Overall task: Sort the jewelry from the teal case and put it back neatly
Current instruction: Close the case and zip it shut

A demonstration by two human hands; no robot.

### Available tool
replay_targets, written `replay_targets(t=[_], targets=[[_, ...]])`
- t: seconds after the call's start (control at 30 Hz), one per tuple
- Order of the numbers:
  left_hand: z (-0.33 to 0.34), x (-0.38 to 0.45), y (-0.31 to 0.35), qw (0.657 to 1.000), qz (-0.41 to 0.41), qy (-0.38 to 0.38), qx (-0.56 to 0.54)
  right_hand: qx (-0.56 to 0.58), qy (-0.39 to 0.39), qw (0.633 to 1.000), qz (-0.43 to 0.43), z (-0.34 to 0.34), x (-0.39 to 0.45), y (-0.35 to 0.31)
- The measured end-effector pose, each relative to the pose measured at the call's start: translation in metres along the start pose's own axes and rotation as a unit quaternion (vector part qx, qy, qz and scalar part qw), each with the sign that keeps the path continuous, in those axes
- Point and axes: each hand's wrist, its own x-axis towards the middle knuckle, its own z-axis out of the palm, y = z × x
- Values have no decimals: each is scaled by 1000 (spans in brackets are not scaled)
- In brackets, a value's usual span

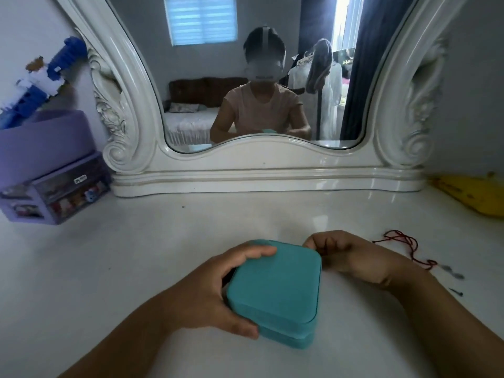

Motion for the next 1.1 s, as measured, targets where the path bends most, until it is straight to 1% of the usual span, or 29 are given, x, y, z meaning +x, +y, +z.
replay_targets(t=[0.07,0.13,0.33,0.5,0.6,0.67,0.8,0.87,1.0,1.1], targets=[[-1,-2,2,1000,6,-1,9,-4,-19,1000,7,-2,0,1],[-1,-2,3,1000,1,-2,10,-14,-20,1000,9,-2,0,1],[-1,-1,2,1000,9,-2,26,-39,15,999,2,-4,1,4],[1,-3,4,999,14,-19,31,-7,-31,999,36,-9,-1,3],[2,-3,6,999,19,-31,39,-1,-35,998,47,-11,-2,1],[2,-3,4,998,15,-31,48,-27,-13,999,44,-9,-3,-1],[0,-1,1,998,3,16,55,-106,83,991,29,-7,-1,-2],[0,0,1,998,-3,33,48,-124,109,986,25,-6,0,-4],[-2,1,-3,997,-11,50,51,-153,121,980,24,-4,-1,-6],[-8,1,-7,994,-30,99,48,-142,109,983,29,2,-2,-11]])
